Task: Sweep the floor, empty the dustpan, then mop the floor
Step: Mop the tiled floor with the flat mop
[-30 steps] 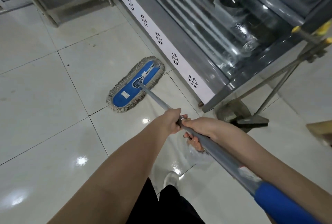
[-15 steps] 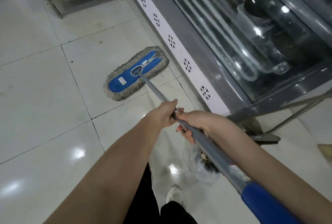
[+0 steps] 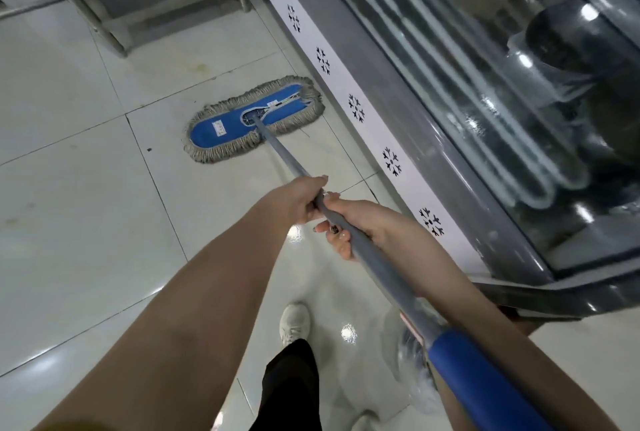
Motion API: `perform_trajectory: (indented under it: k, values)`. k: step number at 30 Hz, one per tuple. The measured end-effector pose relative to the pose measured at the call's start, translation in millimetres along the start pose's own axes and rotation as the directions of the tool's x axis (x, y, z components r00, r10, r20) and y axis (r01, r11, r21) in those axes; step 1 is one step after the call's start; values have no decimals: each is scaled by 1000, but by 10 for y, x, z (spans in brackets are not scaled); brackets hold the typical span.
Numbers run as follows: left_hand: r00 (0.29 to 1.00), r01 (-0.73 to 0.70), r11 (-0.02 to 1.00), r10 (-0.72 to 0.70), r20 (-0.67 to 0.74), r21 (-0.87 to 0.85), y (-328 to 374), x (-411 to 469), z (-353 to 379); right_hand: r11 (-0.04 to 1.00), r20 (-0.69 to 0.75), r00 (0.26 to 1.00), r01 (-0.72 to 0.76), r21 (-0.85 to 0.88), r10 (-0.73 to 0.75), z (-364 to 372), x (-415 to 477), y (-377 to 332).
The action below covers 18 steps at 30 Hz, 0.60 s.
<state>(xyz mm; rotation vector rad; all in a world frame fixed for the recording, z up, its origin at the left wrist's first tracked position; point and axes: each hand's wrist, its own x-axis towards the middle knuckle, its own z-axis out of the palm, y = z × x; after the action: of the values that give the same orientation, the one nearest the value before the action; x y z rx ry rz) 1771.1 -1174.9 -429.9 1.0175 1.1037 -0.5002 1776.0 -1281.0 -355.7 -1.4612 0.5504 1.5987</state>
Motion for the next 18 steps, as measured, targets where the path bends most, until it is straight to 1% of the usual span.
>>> perform_trajectory:
  k: [6,9,13,18]
  values:
    - [999,23,999,-24,22,37,-253,-141,309,999,15,1000,-27,-18,27,-301,-225,305]
    - [999,32,998,-32,10,49,-570,-324,515,999,23,999,-40,-2,40,-457,-370,657]
    - [999,46,998,-47,13,49,-1338,-581,958,998,29,998,-59,-19,60,-848,-627,1455]
    - [998,65,993,-67,15,97,-2471,-914,1736,993,30,999,-38,-108,41,-1557,-1132,2608]
